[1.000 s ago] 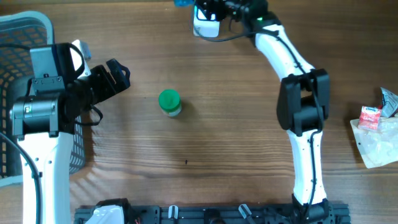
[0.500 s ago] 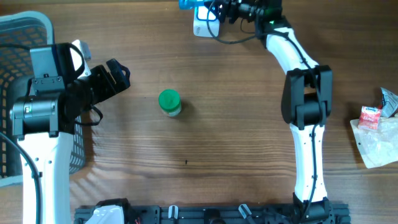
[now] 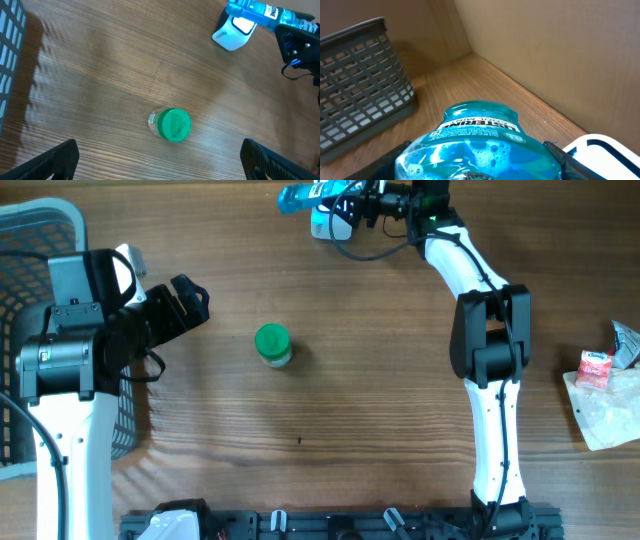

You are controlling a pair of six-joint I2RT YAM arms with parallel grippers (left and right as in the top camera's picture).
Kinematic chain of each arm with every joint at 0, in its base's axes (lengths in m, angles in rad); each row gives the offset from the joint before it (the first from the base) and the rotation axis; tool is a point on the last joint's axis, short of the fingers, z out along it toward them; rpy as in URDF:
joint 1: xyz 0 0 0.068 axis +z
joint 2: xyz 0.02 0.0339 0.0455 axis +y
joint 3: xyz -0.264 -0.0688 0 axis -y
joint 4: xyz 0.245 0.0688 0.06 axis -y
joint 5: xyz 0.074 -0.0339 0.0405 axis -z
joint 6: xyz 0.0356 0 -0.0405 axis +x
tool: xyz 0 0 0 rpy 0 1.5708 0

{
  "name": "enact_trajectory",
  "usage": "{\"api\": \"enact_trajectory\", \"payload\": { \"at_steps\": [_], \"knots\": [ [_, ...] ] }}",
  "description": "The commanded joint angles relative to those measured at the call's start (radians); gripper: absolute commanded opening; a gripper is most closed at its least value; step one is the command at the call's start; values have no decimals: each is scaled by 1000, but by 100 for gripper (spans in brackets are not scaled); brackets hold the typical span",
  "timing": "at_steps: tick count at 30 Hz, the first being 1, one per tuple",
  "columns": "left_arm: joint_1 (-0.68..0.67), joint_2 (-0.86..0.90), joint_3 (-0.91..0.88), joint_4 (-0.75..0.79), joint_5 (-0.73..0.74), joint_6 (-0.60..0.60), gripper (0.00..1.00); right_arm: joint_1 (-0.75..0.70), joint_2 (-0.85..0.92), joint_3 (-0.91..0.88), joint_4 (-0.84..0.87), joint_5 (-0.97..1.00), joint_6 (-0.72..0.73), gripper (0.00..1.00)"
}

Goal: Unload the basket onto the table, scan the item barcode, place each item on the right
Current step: 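Hold the bottle label in front of the scanner face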

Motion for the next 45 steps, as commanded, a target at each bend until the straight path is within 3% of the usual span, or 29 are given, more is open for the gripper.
{"api": "enact_trajectory", "payload": {
  "at_steps": [1,12,34,40,45],
  "knots": [
    [7,-3,14,0,-1,13,100,-12,7,16,14,-53,-80,56],
    [7,-3,15,0,-1,13,100,-22,23,16,-34,19,-227,54],
    [7,-3,14,0,-1,13,100,-22,48,16,3,97,-246,57],
    [7,-3,14,0,-1,13,100,-22,47,16,76,35,-135,60],
    [7,-3,14,0,-1,13,100,-22,43,34,185,-39,74,66]
  ]
}}
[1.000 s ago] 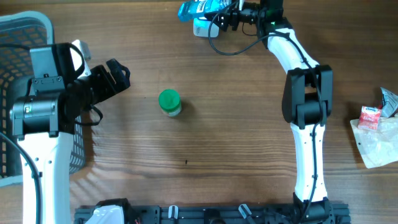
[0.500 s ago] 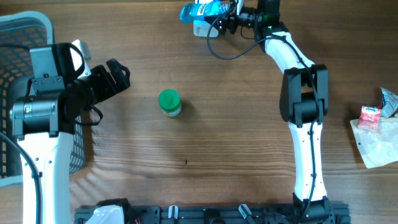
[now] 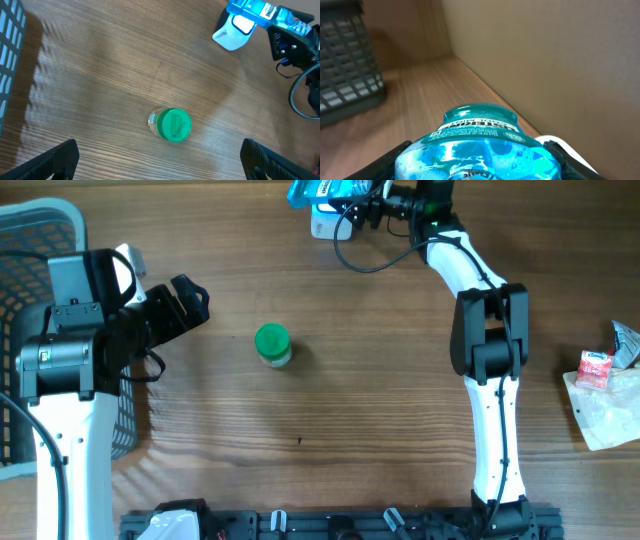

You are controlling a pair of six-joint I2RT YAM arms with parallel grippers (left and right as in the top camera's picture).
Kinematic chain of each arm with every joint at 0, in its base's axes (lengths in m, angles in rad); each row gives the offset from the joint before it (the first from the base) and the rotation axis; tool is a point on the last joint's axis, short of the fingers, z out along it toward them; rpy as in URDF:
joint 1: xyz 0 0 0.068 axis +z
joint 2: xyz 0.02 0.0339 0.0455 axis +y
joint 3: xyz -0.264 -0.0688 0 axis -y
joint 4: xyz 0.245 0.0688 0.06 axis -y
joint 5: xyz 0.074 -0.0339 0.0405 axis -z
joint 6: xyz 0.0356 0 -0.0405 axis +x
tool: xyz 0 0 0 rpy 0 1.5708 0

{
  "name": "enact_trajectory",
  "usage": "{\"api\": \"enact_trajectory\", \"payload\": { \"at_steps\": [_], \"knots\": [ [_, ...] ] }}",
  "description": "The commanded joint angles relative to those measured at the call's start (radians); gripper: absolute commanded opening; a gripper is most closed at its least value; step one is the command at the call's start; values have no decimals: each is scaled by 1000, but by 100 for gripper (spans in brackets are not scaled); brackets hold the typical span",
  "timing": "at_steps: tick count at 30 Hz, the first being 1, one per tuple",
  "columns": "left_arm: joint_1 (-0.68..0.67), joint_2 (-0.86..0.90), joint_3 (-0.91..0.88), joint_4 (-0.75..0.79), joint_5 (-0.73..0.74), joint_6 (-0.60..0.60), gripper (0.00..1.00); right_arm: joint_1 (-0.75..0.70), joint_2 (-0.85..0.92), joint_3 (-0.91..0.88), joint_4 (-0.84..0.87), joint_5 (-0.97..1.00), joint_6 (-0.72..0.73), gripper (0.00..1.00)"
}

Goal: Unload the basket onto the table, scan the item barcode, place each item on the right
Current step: 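Hold the bottle label in front of the scanner face, then carry the bottle to the right edge and release it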

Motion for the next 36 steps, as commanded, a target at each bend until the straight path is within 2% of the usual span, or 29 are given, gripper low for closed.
{"api": "enact_trajectory", "payload": {
  "at_steps": [1,8,11,14,18,21,25,28,36],
  "knots": [
    [7,-3,14,0,-1,13,100,-5,-11,39,64,-116,209,68],
    [7,-3,14,0,-1,13,100,-5,-83,43,78,-146,430,68],
    [7,-3,14,0,-1,13,100,-2,-139,43,16,-98,475,67],
    [7,-3,15,0,-1,13,100,7,-217,43,-164,17,414,65],
    [7,-3,14,0,-1,13,100,34,-372,43,-535,256,214,62],
    [7,-3,15,0,-1,13,100,48,-487,43,-784,460,165,62],
    [7,-3,15,0,-1,13,100,37,-617,43,-1052,726,172,63],
    [7,-3,15,0,-1,13,100,-1,-689,43,-1240,864,249,62],
    [7,-3,14,0,-1,13,100,-199,-731,32,-1603,1196,410,62]
  ]
}}
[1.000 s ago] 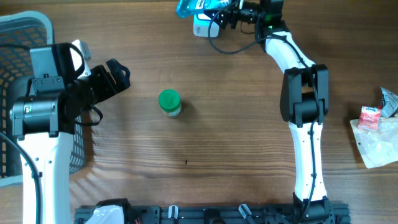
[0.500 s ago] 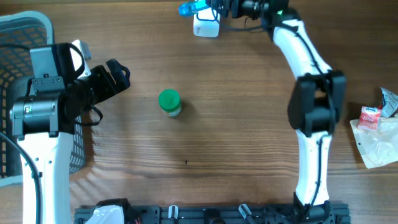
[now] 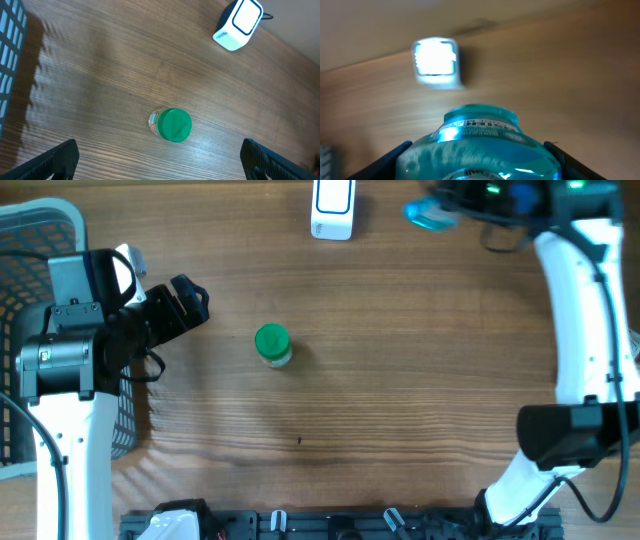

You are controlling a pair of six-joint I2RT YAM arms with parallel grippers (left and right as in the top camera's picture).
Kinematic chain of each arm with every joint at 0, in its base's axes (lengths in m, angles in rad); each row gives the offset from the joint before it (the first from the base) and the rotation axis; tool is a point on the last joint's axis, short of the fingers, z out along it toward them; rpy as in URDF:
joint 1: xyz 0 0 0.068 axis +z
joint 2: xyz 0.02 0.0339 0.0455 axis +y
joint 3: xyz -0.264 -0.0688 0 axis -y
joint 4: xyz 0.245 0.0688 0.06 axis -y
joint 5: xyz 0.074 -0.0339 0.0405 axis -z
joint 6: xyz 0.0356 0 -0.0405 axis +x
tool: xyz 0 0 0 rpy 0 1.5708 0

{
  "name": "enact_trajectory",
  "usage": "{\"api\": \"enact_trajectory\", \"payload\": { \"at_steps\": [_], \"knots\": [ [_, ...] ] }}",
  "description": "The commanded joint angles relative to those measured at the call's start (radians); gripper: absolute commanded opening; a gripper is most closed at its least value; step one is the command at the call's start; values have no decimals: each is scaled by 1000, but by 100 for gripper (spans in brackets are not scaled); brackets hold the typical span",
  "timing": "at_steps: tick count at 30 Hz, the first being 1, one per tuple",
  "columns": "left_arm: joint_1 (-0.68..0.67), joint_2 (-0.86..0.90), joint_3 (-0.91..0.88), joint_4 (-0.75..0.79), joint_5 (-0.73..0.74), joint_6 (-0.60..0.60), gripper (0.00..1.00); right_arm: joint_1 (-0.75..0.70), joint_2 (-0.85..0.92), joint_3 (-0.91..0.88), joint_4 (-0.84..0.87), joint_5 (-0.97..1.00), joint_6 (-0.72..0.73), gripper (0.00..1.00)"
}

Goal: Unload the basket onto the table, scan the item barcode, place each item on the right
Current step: 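Carry the bottle to the right edge and release it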

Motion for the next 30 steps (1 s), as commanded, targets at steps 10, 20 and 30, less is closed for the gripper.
{"api": "enact_trajectory", "payload": {
  "at_steps": [10,20,30],
  "knots": [
    [7,-3,15,0,2,13,100,-290,60,-80,-49,449,106,68],
    [7,-3,15,0,2,13,100,-530,271,-91,44,298,105,67],
    [7,-3,15,0,2,13,100,-646,322,-91,71,274,80,72]
  ]
}}
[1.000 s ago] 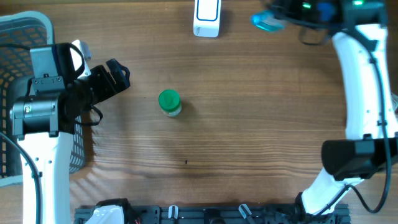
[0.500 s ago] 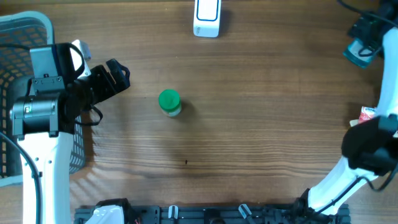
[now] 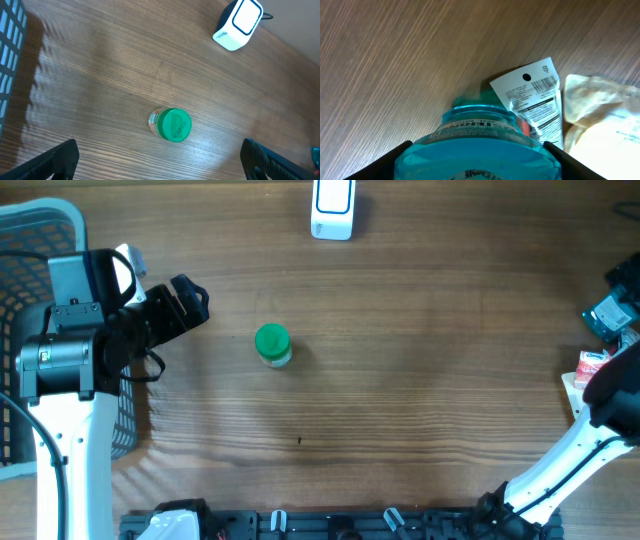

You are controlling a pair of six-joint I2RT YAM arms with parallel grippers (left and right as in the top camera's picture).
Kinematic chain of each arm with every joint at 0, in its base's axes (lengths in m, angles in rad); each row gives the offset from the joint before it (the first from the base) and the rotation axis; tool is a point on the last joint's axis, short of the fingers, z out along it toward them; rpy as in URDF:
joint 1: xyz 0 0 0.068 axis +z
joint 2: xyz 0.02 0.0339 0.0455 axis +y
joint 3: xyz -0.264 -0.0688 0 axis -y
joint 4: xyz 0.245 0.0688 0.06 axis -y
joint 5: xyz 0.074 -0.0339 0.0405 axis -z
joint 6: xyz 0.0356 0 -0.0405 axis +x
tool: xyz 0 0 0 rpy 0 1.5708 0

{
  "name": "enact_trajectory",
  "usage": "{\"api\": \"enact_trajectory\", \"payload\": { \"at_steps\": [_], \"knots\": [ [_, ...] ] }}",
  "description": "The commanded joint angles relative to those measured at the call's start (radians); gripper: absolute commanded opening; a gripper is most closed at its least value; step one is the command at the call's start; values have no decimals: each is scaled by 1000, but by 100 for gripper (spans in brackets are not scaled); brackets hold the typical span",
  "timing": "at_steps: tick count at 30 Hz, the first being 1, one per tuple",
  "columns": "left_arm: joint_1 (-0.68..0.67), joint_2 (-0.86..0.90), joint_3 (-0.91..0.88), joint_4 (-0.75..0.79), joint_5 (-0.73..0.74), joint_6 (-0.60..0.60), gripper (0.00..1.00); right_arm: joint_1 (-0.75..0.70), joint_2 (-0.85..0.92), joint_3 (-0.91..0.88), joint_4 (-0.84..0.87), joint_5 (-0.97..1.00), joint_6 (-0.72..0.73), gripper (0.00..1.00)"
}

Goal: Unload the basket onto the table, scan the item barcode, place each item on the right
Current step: 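Carry the bottle to the right edge and release it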

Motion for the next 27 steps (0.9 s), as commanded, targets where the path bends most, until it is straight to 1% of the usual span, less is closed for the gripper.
{"api": "enact_trajectory", "payload": {
  "at_steps": [1,2,7,11,13,15,17,19,22,25,27],
  "knots": [
    [7,-3,15,0,1,13,100,-22,-1,10,23,-45,-31,94],
    [7,-3,14,0,1,13,100,-22,-1,10,23,-55,-31,100],
    [7,-3,14,0,2,13,100,-10,-27,37,10,-133,-30,100],
    [7,-3,14,0,1,13,100,22,-118,84,-21,-136,-14,100],
    [7,-3,14,0,2,13,100,47,-199,94,-17,-90,8,100],
    [7,-3,15,0,1,13,100,83,-295,98,-13,19,42,100],
    [7,-3,14,0,1,13,100,124,-385,98,-4,119,46,100],
    [7,-3,14,0,1,13,100,214,-533,98,-1,211,66,100],
    [7,-3,14,0,2,13,100,316,-632,98,-35,100,64,100],
    [7,-3,14,0,1,13,100,466,-667,98,-107,-23,65,100],
    [7,-3,15,0,1,13,100,549,-651,95,-157,-45,95,100]
  ]
}}
